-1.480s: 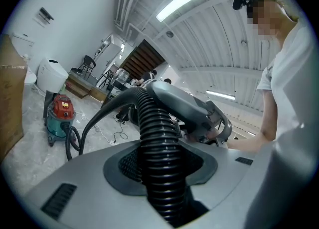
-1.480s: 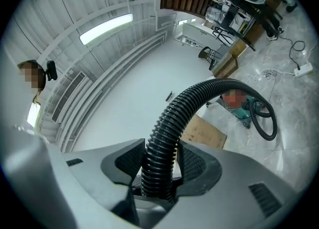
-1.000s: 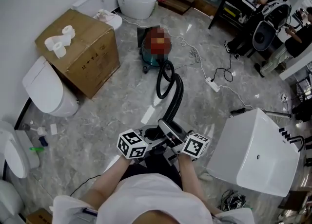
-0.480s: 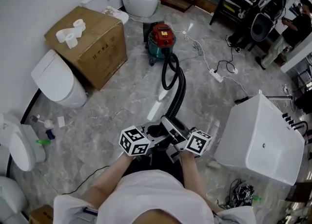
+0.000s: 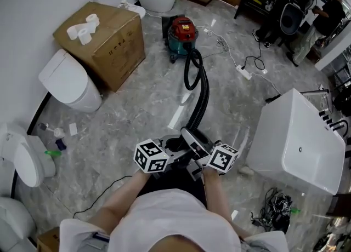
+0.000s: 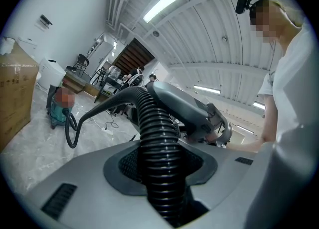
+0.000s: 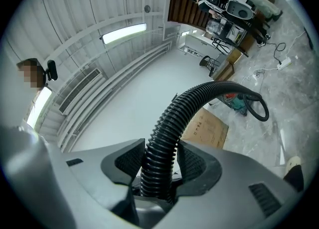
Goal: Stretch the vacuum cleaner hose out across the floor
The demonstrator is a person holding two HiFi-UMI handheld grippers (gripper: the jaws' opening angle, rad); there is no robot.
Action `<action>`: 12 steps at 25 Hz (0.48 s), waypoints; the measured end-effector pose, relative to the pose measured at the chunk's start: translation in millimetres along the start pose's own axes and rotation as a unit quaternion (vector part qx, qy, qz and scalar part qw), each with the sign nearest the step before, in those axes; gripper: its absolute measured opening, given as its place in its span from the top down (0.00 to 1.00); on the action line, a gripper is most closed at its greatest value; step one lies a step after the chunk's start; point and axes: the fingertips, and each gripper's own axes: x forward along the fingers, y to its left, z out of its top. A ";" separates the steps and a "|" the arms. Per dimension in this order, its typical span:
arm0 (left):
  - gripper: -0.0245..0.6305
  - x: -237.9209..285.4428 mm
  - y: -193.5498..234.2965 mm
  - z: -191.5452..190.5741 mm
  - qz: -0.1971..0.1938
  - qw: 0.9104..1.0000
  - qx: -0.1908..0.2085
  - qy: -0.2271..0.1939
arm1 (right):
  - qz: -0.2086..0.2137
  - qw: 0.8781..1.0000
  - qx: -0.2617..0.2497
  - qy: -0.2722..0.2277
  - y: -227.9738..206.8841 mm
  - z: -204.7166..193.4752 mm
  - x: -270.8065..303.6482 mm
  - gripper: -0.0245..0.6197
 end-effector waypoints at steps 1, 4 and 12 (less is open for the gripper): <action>0.71 -2.2 -3.8 -2.5 -0.002 1.000 0.000 0.001 | -0.002 1.000 -0.002 0.000 2.7 -3.4 -2.4 0.64; 0.71 -6.7 -14.1 -9.2 -0.006 1.000 0.000 0.003 | -0.007 1.000 -0.009 0.001 9.3 -11.5 -9.8 0.64; 0.71 -11.3 -27.7 -13.5 -0.016 1.000 0.019 0.004 | -0.003 1.000 -0.006 -0.013 19.5 -17.4 -20.3 0.64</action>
